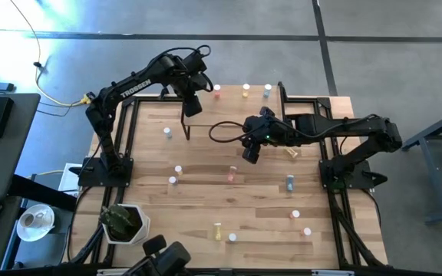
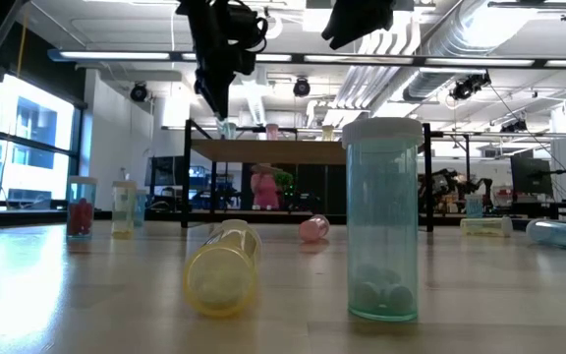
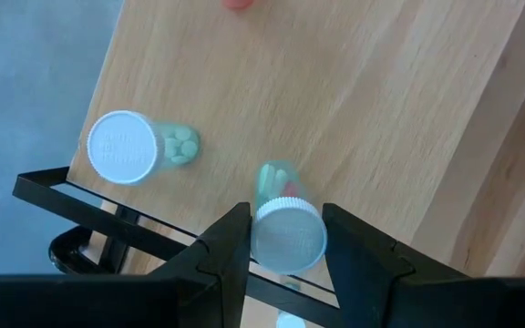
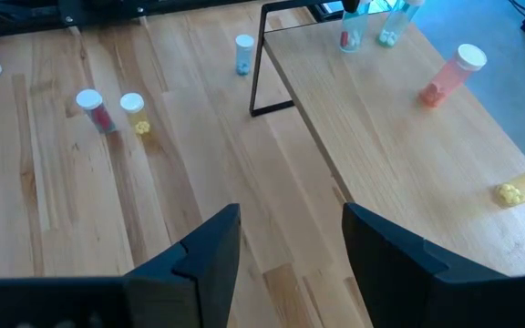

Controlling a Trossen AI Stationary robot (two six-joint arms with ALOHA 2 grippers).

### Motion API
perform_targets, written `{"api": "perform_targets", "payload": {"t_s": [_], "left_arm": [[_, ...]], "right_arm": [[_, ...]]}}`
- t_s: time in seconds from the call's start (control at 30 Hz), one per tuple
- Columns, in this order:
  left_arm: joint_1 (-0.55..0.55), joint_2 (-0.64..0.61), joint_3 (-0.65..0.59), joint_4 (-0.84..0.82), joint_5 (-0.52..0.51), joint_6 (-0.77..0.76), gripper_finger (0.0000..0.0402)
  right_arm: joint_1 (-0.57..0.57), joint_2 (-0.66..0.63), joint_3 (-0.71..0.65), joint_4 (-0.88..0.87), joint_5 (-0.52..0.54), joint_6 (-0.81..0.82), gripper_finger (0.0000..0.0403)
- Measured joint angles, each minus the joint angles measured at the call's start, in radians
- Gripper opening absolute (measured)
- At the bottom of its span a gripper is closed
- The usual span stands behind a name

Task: Pick and place medicine bottles onto shelf by color
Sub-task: Put the green pill bottle on the shelf

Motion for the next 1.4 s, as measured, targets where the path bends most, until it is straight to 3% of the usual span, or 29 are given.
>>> {"api": "perform_targets", "payload": {"t_s": [0.87,1.4], "left_arm": [[0.002,0.026,0.002,0.0,-0.022,0.001,0.0118],[0.002,0.032,-0.003,-0.001,-0.029,0.008,0.0156]], "right_arm": [[0.0,0.0,0.0,0.003,0.0,0.0,0.0185],[0.0,0.0,0.0,0.003,0.0,0.0,0.0185]]}}
